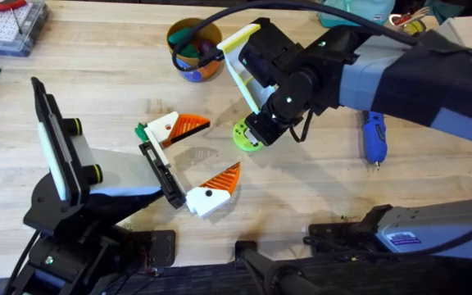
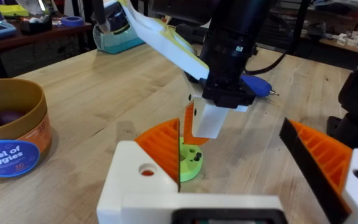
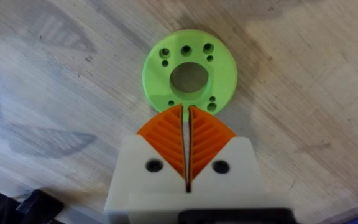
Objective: Pick up the gripper from the table and insert it into the empty holder that is missing its gripper. Then pick up a screw, insert it into the mounting hole, and use the screwdriver to tighten it. Finally, clean up the table by picking up the vegetable and placing it into the bucket.
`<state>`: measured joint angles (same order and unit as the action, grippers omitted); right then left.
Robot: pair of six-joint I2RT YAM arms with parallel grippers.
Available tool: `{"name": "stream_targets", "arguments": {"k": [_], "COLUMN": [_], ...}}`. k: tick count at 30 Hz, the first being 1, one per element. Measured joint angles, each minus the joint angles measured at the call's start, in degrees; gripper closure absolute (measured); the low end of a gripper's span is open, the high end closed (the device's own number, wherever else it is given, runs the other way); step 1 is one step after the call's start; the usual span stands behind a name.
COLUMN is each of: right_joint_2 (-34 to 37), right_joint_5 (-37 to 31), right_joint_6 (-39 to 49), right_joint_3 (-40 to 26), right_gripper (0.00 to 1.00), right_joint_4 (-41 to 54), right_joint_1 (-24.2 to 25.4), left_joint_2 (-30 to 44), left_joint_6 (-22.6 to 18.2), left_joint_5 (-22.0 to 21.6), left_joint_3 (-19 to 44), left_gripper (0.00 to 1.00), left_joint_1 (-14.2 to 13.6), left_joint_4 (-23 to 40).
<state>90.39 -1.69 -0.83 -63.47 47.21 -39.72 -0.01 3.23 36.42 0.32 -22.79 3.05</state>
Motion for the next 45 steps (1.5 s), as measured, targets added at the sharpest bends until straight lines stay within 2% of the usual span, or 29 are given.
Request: {"name": "stream_targets", "arguments": {"k": [6, 10, 15, 23, 29, 30, 31, 32, 35, 36, 45], "right_joint_2": [-0.1, -3.0, -10.8, -14.5, -18.0, -18.5, -18.9, -19.3, -20.0, -20.2, -21.2], "right_joint_5": [0.6, 1.4, 1.6, 1.8, 2.1, 2.2, 2.2, 2.2, 2.2, 2.2, 4.5], "right_joint_6": [-0.3, -0.4, -0.1, 0.9, -0.6, -0.9, -1.3, -1.4, -1.6, -1.8, -1.8], "right_joint_3": [0.1, 0.1, 0.1, 0.2, 6.5, 7.6, 8.6, 9.3, 9.9, 9.9, 10.8], "right_gripper": [0.973, 0.973, 0.973, 0.997, 0.997, 0.973, 0.897, 0.775, 0.319, 0.021, 0.006], "right_joint_4": [-1.1, -2.2, 4.4, 10.9, 8.8, 8.9, 8.9, 8.8, 8.4, 8.3, 7.3], "right_joint_1": [0.0, 0.1, 0.3, 0.3, 0.3, 0.3, 0.3, 0.3, 0.3, 0.3, 0.3], "left_joint_2": [0.0, 0.0, 0.0, 0.0, 0.0, 0.0, 0.0, 0.0, 0.0, 0.0, 0.0], "left_joint_6": [0.0, 0.1, 0.1, 0.2, 0.2, 0.2, 0.2, 0.2, 0.2, 0.2, 0.2], "left_joint_5": [0.0, 0.0, 0.0, 0.0, 0.0, 0.0, 0.0, 0.0, 0.0, 0.0, 0.0], "left_joint_3": [0.0, 0.0, 0.0, 0.0, 0.0, 0.0, 0.0, 0.0, 0.0, 0.0, 0.0], "left_gripper": [0.006, 0.006, 0.006, 0.006, 0.006, 0.006, 0.006, 0.006, 0.006, 0.006, 0.006], "left_joint_1": [0.0, 0.0, 0.0, 0.0, 0.0, 0.0, 0.0, 0.0, 0.0, 0.0, 0.0], "left_joint_4": [0.0, 0.0, 0.0, 0.0, 0.0, 0.0, 0.0, 0.0, 0.0, 0.0, 0.0]}}
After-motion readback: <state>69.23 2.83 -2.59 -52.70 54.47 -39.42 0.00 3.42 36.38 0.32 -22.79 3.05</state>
